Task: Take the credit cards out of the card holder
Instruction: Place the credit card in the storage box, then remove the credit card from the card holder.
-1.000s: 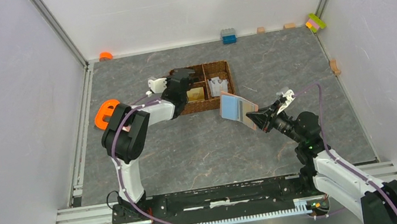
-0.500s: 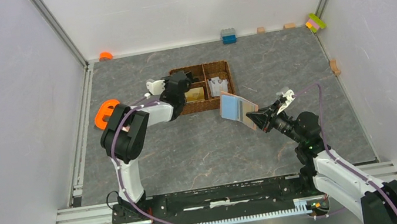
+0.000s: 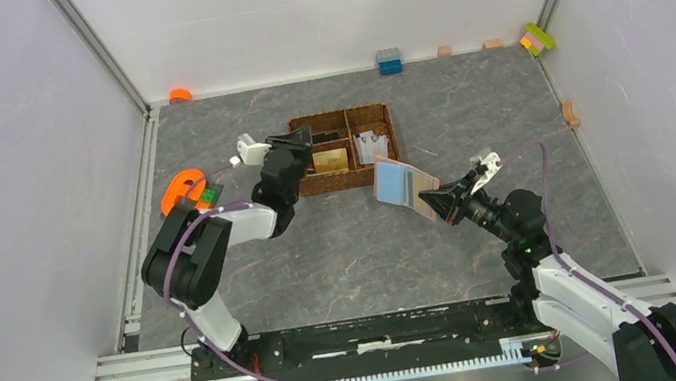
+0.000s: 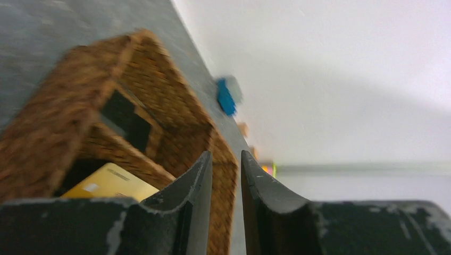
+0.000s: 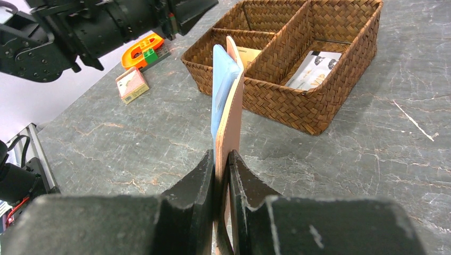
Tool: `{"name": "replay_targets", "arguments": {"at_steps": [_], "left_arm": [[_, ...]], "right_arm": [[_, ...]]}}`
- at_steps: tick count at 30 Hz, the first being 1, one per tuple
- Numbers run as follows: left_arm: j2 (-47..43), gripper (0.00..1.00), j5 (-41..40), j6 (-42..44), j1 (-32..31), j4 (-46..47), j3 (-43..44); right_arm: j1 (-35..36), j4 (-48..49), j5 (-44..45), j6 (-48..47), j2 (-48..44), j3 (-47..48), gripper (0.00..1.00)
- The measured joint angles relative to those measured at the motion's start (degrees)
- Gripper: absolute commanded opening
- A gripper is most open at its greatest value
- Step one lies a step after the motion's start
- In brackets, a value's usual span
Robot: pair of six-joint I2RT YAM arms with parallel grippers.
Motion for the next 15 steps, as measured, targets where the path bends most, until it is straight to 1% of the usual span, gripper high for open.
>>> {"name": "replay_targets", "arguments": {"at_steps": [1,2,3,4,6,7,9,12,15], "left_arm": [[-0.81,0.42,2.62,3.56,0.13,3.54,-1.46],[-1.36,0.5,5.64,7.13,0.24,7.02,-2.67],[-1.57,0.57,8.74,9.94,0.44,9.79,-3.45],[-1.64,0.58,12.59,13.11,0.7,13.16,-4.17],[-1.36,0.58,23.63,18.16,1.66,18.53,-4.52],[-0.81,0.59,30.88,20.06,2.38,22.14,-4.22],[0.81,0.59,41.53,21.29,3.3,27.32,-2.73],[3.56,0.59,54.23,21.46,4.11,34.88,-0.74],[4.26,0.59,62.66,21.46,4.31,38.62,-0.63]], "right_arm": [[0.0,0.22,-0.02,0.11,0.26,0.0,0.0],[0.0,0.52,-0.04,0.22,0.61,0.0,0.0],[0.0,0.83,-0.09,0.48,0.94,-0.02,0.0],[0.0,1.38,-0.28,0.66,1.27,-0.09,0.0],[0.0,3.1,-0.98,1.49,2.1,-0.48,0.0],[0.0,4.04,-1.36,1.9,2.47,-0.72,0.0],[0.0,6.29,-2.05,3.17,3.5,-1.22,0.0],[0.0,10.03,-3.32,5.46,5.25,-1.84,0.0],[0.02,13.31,-4.24,7.52,6.75,-2.1,0.01]]}}
